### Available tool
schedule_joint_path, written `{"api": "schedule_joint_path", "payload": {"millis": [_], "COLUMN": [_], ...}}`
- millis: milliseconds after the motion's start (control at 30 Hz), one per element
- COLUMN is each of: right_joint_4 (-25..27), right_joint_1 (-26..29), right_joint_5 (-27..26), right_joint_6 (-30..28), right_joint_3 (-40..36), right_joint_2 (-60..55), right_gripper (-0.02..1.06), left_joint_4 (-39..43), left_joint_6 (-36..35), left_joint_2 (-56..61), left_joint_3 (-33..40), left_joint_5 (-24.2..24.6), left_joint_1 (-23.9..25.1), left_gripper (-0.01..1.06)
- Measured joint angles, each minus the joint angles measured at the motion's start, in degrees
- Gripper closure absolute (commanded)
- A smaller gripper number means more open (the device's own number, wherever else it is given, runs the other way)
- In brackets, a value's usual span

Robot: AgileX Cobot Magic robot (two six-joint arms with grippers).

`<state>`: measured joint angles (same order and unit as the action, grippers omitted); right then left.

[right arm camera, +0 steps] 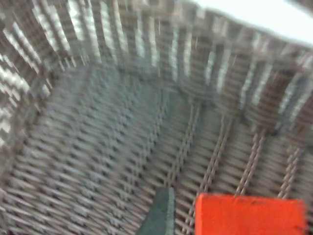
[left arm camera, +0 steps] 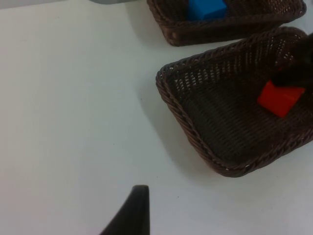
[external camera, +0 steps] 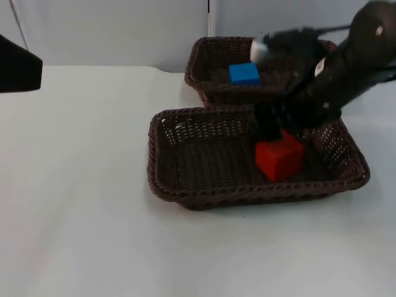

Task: Pick up one cube with the left hand and place it into the upper basket. Pick up one cube with the right hand and place it into the lower basket.

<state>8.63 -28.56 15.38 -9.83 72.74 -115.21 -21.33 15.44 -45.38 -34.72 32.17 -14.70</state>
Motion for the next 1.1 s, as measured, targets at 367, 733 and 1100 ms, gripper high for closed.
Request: {"api": "schedule_joint_path", "payload": {"millis": [367, 733, 1100], "right_joint_4": [0.65, 0.65, 0.65], "right_joint_1": [0.00, 0.00, 0.00], "right_joint_5": [4.59, 10.14, 9.47], "right_joint_6": [0.00, 0.00, -0.14], "right_joint_3": [0.00, -0.10, -9.06], "right_joint_2": [9.38, 16.75, 27.65], "right_gripper": [0.29, 0.29, 0.29], "left_joint_4": [0.00, 0.00, 0.91], "left_joint_6": [0.00, 0.00, 0.12], "left_joint_2": [0.00, 0.72, 9.75], "left_joint_3": [0.00, 0.00, 0.00], "left_joint_5": [0.00, 0.24, 0.38], "left_joint_1": [0.00, 0.00, 0.00], "left_gripper": [0.00, 0.00, 0.00]}}
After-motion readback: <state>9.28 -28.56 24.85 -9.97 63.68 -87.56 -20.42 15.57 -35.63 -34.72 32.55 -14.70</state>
